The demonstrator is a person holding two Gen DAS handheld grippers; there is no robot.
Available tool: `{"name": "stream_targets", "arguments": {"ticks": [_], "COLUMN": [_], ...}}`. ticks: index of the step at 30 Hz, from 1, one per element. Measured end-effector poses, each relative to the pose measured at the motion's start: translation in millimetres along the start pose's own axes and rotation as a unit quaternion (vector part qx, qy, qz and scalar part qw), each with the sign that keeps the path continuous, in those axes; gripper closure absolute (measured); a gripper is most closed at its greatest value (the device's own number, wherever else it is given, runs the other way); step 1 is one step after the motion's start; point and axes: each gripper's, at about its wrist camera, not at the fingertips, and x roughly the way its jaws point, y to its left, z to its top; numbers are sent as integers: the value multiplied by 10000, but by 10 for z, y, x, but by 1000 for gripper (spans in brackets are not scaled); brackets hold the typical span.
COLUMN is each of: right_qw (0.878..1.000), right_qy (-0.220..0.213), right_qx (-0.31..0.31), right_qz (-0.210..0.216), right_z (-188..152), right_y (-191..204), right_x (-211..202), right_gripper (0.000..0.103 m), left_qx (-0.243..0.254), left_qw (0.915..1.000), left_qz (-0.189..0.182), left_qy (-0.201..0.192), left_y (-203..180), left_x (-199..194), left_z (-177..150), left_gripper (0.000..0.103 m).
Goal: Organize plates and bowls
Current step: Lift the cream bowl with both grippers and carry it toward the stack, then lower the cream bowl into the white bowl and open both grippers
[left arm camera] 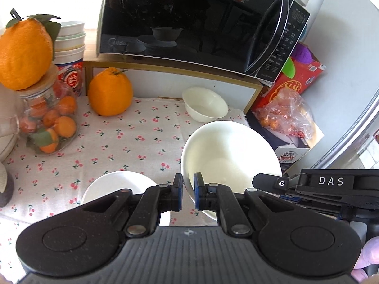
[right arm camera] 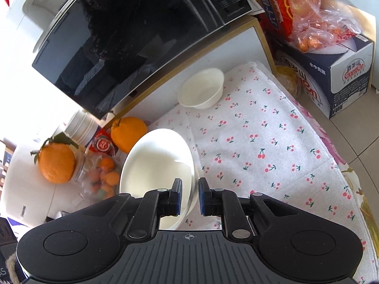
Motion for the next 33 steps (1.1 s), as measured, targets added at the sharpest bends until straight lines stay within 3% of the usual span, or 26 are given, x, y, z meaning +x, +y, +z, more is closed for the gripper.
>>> {"name": "stream_targets", "arguments": {"ticks": [4, 11, 33], "right_qw": [9999, 9997, 9958], "right_qy": [42, 218, 660], "right_qx": [-116, -127, -608], "right_qz": [-95, 14, -162], "right_z": [-86, -204, -534], "right_y": [144, 360, 776], "right_x": [59, 193, 622], "right_gripper": [88, 88, 86], "left_qx": [210, -39, -64], "left_qw": [9996, 9998, 9976], "left_qz": [165, 181, 637], "left_qy": [-97, -107, 246], "left_y": [55, 329, 756], "left_x": [-81, -207, -202], "left_z": [-23, -22, -207], "left_gripper": [95, 95, 94]}}
